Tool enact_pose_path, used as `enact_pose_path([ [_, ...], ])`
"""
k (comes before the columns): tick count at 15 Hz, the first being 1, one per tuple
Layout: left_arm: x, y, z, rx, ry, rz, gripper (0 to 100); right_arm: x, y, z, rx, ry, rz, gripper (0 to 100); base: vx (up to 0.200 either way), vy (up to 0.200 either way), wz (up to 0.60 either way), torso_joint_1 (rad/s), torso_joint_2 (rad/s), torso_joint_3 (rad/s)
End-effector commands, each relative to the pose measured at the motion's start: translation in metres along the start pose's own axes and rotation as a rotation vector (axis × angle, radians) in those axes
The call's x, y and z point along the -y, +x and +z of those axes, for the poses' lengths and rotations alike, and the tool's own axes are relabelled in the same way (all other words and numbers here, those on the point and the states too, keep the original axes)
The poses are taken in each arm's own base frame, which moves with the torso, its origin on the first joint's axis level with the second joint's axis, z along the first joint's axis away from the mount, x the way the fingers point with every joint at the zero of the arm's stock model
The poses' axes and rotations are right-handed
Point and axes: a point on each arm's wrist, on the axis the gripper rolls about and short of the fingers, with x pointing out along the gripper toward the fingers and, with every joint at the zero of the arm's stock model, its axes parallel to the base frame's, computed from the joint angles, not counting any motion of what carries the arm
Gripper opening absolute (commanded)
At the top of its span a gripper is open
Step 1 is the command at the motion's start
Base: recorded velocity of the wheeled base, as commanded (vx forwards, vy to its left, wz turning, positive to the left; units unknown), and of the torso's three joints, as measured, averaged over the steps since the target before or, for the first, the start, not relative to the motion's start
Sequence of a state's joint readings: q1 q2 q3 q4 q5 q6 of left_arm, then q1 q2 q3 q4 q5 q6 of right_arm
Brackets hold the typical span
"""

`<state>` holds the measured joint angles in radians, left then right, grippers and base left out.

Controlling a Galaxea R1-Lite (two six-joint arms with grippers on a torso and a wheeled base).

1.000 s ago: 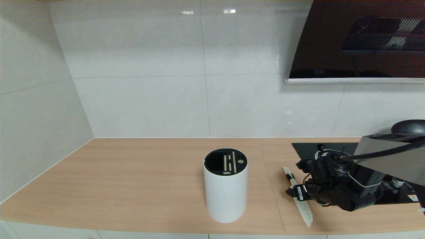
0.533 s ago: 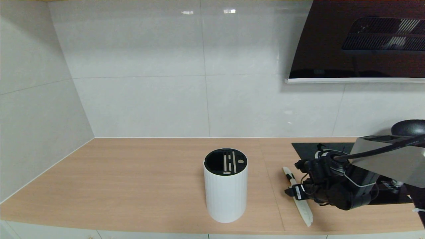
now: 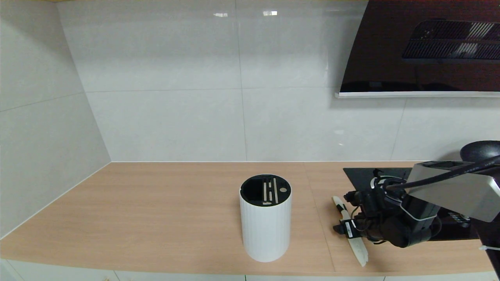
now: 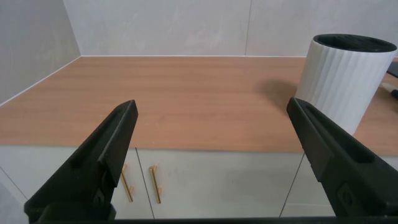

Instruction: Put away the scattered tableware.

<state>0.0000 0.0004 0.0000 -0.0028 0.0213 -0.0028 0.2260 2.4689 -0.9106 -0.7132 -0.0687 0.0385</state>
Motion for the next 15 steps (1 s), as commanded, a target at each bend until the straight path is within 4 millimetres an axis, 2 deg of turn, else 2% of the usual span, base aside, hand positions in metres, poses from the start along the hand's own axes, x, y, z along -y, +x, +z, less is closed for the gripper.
enact_pose_path([
  [1,0.0000,0.0000,0.0000,0.001,0.000,0.000,100,-0.0005,0.0001,0.0015,0.005,-0.001,0.001,100,0.000,0.000,0.00,0.000,0.00,0.000],
  [5,0.0000,0.0000,0.0000,0.001,0.000,0.000,100,-0.0011,0.0006,0.0019,0.006,0.000,0.002,100,0.000,0.000,0.00,0.000,0.00,0.000],
  [6,0.0000,0.0000,0.0000,0.001,0.000,0.000,100,-0.0011,0.0006,0.0021,0.008,0.000,0.002,0,0.000,0.000,0.00,0.000,0.00,0.000],
  [15,0.0000,0.0000,0.0000,0.001,0.000,0.000,100,-0.0044,0.0001,0.0045,0.023,-0.003,-0.032,0,0.000,0.000,0.00,0.000,0.00,0.000],
])
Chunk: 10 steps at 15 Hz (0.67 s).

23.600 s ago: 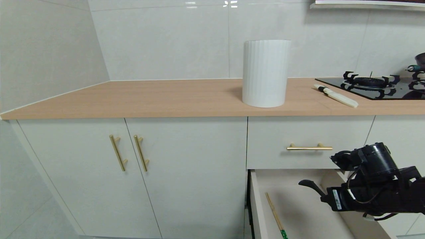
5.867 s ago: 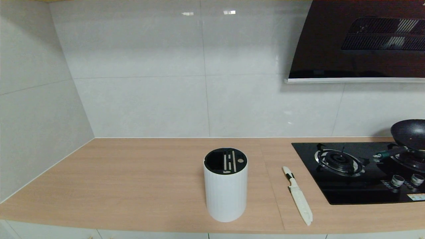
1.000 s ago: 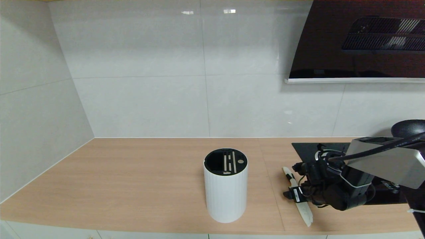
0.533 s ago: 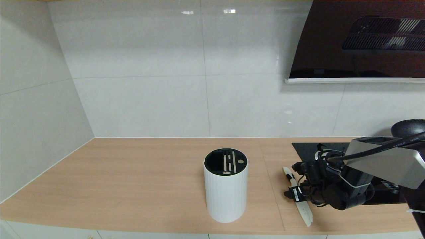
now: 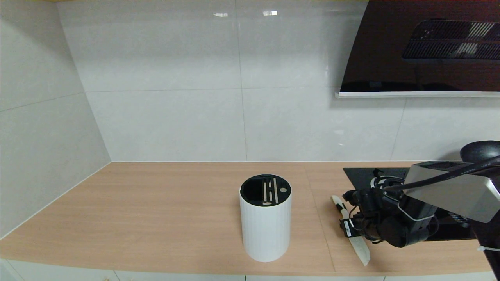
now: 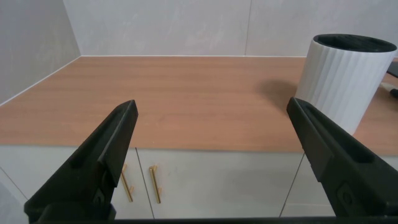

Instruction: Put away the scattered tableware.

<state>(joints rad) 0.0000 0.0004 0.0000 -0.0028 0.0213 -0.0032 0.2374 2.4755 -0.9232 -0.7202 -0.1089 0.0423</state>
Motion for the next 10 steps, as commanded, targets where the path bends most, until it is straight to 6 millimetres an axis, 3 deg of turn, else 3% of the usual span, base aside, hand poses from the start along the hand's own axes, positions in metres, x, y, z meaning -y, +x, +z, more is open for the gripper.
enact_pose_path([
  [1,0.000,0.000,0.000,0.001,-0.001,0.000,100,0.000,-0.005,0.005,0.016,0.004,-0.001,0,0.000,0.000,0.00,0.000,0.00,0.000],
  [3,0.000,0.000,0.000,0.001,-0.001,0.000,100,-0.001,-0.021,0.017,0.056,0.038,0.006,0,0.000,0.000,0.00,0.000,0.00,0.000],
  [8,0.000,0.000,0.000,0.002,0.014,-0.007,100,-0.009,-0.085,0.050,0.201,0.070,0.046,0,0.000,0.000,0.00,0.000,0.00,0.000],
  [9,0.000,0.003,0.005,-0.031,0.030,-0.020,100,-0.011,-0.117,0.068,0.284,0.076,0.066,0,0.000,0.000,0.00,0.000,0.00,0.000],
  [10,0.001,0.001,0.021,-0.005,0.029,-0.037,100,-0.009,-0.138,0.078,0.341,0.083,0.072,0,0.000,0.000,0.00,0.000,0.00,0.000],
])
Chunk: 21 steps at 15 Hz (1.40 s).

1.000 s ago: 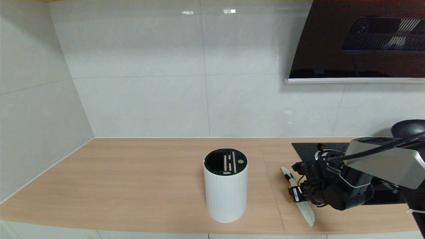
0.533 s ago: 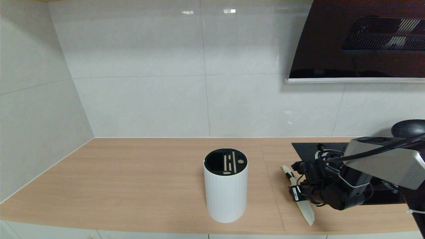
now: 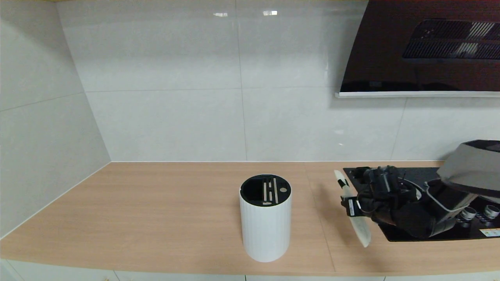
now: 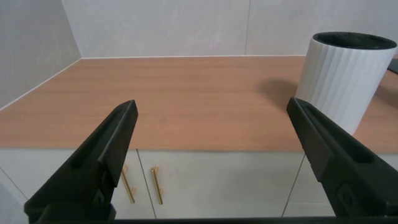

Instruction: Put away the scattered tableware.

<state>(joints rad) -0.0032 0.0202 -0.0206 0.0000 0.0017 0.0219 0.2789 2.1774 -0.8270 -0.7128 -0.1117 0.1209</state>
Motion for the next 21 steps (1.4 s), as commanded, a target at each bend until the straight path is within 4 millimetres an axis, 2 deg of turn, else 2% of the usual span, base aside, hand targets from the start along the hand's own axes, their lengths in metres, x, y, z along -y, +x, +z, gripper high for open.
enact_pose_path([
  [1,0.000,-0.001,0.033,0.001,0.003,-0.045,100,-0.007,-0.066,0.053,0.204,0.015,0.047,0,0.000,0.000,0.00,0.000,0.00,0.000],
  [3,0.000,0.006,0.082,-0.023,0.000,-0.148,100,-0.022,-0.094,0.081,0.280,0.004,0.095,0,0.000,0.000,0.00,0.000,0.00,0.000],
  [4,0.001,0.019,0.106,-0.056,-0.009,-0.208,100,-0.027,-0.108,0.094,0.312,0.002,0.116,0,0.000,0.000,0.00,0.000,0.00,0.000],
  [5,0.001,0.019,0.106,-0.056,-0.009,-0.208,100,-0.027,-0.108,0.094,0.312,0.002,0.116,0,0.000,0.000,0.00,0.000,0.00,0.000],
  [6,0.004,0.064,0.142,-0.168,-0.028,-0.257,100,-0.044,-0.131,0.113,0.389,0.007,0.177,0,0.000,0.000,0.00,0.000,0.00,0.000],
  [8,0.007,0.110,0.162,-0.252,-0.039,-0.303,100,-0.066,-0.150,0.112,0.410,0.021,0.256,0,0.000,0.000,0.00,0.000,0.00,0.000],
  [10,0.018,0.141,0.169,-0.290,-0.073,-0.375,100,-0.081,-0.168,0.108,0.426,0.012,0.300,0,0.000,0.000,0.00,0.000,0.00,0.000],
  [11,0.018,0.141,0.169,-0.290,-0.073,-0.375,100,-0.081,-0.168,0.108,0.426,0.012,0.300,0,0.000,0.000,0.00,0.000,0.00,0.000],
  [12,0.050,0.166,0.170,-0.316,-0.240,-0.534,100,-0.109,-0.194,0.101,0.443,0.017,0.383,0,0.000,0.000,0.00,0.000,0.00,0.000],
  [13,0.050,0.166,0.170,-0.316,-0.240,-0.534,100,-0.109,-0.194,0.101,0.443,0.017,0.383,0,0.000,0.000,0.00,0.000,0.00,0.000],
  [14,0.078,0.182,0.172,-0.326,-0.368,-0.642,100,-0.137,-0.208,0.090,0.442,0.017,0.401,0,0.000,0.000,0.00,0.000,0.00,0.000],
  [16,0.110,0.197,0.169,-0.322,-0.477,-0.754,100,-0.157,-0.215,0.077,0.424,-0.001,0.430,0,0.000,0.000,0.00,0.000,0.00,0.000],
  [18,0.129,0.202,0.162,-0.355,-0.531,-0.803,100,-0.161,-0.216,0.074,0.414,0.013,0.448,0,0.000,0.000,0.00,0.000,0.00,0.000],
  [20,0.152,0.214,0.138,-0.399,-0.578,-0.838,100,-0.173,-0.221,0.066,0.390,0.007,0.491,0,0.000,0.000,0.00,0.000,0.00,0.000],
  [21,0.157,0.217,0.131,-0.388,-0.583,-0.849,100,-0.177,-0.223,0.058,0.377,-0.001,0.511,0,0.000,0.000,0.00,0.000,0.00,0.000],
])
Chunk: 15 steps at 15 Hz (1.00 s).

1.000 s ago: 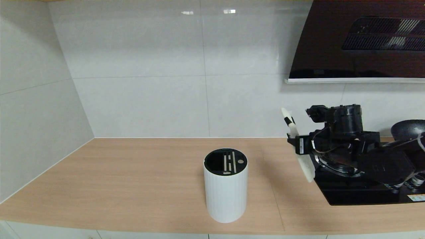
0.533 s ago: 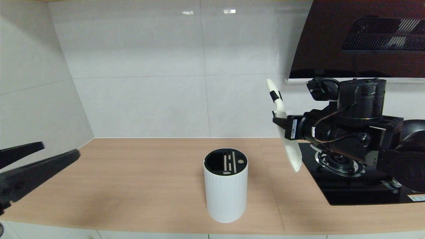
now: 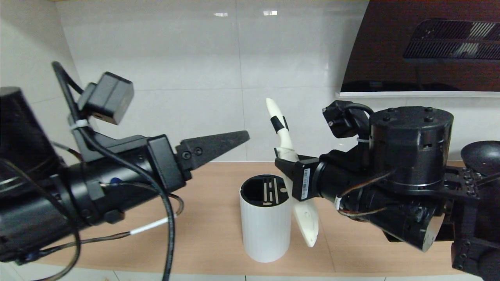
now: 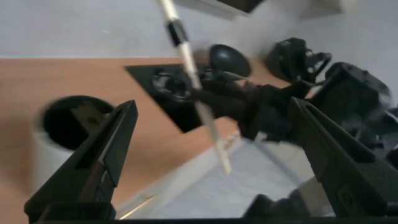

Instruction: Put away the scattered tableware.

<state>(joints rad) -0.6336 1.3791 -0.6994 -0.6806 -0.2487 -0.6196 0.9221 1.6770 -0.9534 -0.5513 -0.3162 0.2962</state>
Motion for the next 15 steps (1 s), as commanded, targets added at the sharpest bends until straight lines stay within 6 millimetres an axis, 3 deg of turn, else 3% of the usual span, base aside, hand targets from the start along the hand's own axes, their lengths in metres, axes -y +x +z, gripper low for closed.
enact_pose_path([
  [1,-0.020,0.026,-0.033,-0.112,-0.039,0.036,100,-0.010,-0.002,-0.010,-0.027,-0.010,0.033,0,0.000,0.000,0.00,0.000,0.00,0.000],
  [3,-0.022,0.032,-0.042,-0.118,-0.038,0.017,100,-0.018,-0.006,-0.015,-0.043,-0.016,0.061,0,0.000,0.000,0.00,0.000,0.00,0.000],
  [7,-0.020,0.032,-0.039,-0.101,-0.034,0.009,100,-0.026,-0.012,-0.028,-0.085,-0.040,0.094,0,0.000,0.000,0.00,0.000,0.00,0.000],
  [15,-0.020,0.035,-0.037,-0.066,-0.026,-0.001,100,-0.033,-0.018,-0.034,-0.109,-0.057,0.124,0,0.000,0.000,0.00,0.000,0.00,0.000],
])
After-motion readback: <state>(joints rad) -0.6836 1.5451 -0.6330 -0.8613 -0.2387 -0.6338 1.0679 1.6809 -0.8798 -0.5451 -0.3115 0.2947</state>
